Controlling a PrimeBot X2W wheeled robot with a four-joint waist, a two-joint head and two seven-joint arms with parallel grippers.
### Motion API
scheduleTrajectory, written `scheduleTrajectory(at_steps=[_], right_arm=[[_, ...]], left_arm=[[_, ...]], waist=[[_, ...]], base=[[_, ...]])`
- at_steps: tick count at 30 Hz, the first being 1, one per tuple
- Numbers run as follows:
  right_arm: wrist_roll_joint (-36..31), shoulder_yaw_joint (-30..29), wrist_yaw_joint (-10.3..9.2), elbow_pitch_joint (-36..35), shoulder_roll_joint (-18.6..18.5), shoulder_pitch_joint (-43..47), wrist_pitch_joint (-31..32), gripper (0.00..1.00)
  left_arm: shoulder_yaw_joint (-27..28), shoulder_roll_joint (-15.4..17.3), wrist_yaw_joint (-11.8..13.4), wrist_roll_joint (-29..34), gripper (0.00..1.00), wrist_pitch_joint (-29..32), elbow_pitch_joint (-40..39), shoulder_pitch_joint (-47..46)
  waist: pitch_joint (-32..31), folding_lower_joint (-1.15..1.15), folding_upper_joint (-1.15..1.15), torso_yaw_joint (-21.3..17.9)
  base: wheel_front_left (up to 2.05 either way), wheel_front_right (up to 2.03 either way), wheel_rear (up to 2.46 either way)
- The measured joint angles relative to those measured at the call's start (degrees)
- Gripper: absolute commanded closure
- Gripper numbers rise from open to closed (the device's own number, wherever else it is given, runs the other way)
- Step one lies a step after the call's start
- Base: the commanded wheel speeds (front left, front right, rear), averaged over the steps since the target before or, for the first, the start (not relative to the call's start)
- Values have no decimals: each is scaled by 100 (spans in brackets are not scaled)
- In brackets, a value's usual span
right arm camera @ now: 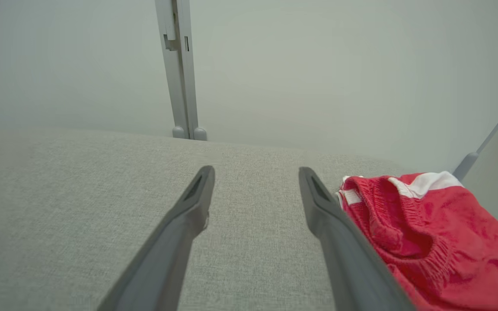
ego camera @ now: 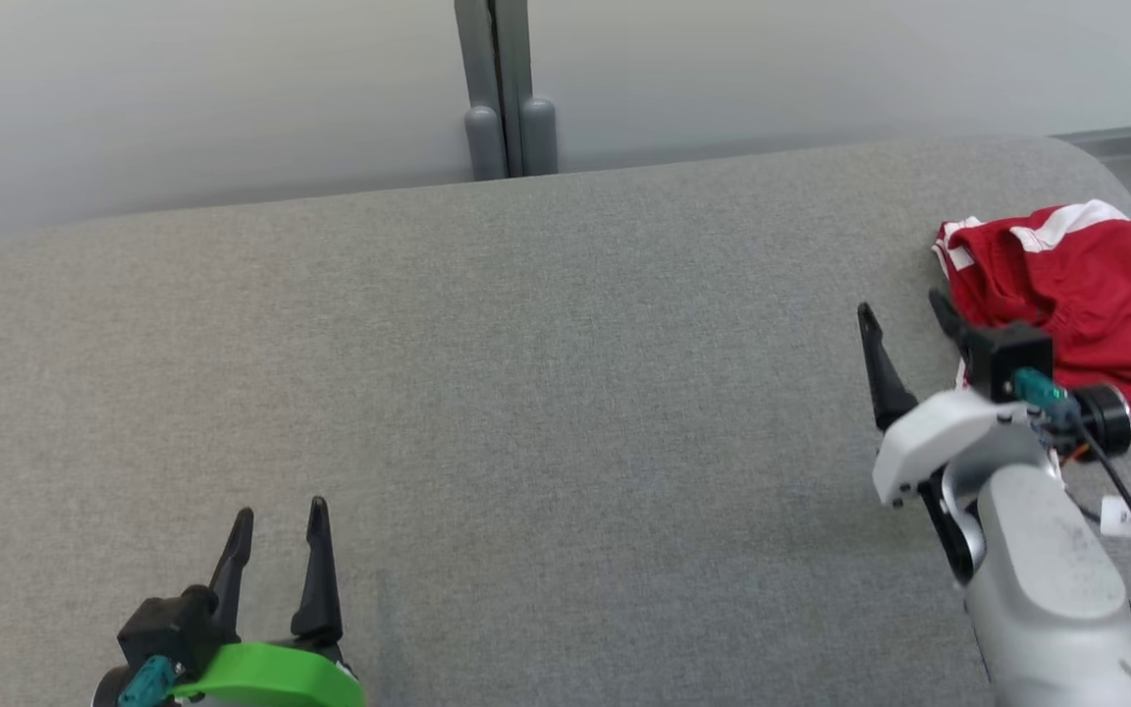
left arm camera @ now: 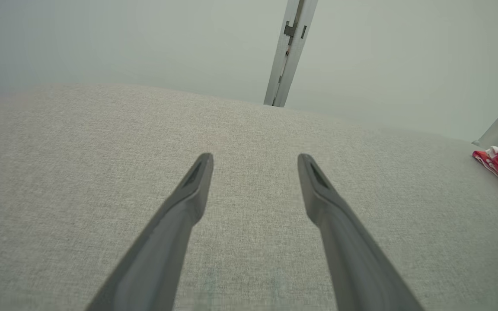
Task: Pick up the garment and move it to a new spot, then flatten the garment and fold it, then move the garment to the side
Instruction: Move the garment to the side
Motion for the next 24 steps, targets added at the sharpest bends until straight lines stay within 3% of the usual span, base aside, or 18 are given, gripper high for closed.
scheduleTrajectory(at_steps=[5,14,24], right_arm=[[725,299,0,-692,16,945,0,0],[1193,422,0,-1790,14,2457,0,0],[1318,450,0,-2094,11,2716,0,0]], left_arm=[[-30,-1,1,-79,0,0,4,299],[-258,-4,86,-192,0,0,-111,609],[-377,-4,175,-238,0,0,-153,633]], waist=[[-242,0,0,150],[-493,0,0,266],[-450,0,0,111]], base=[[0,0,0],[0,0,0],[0,0,0]])
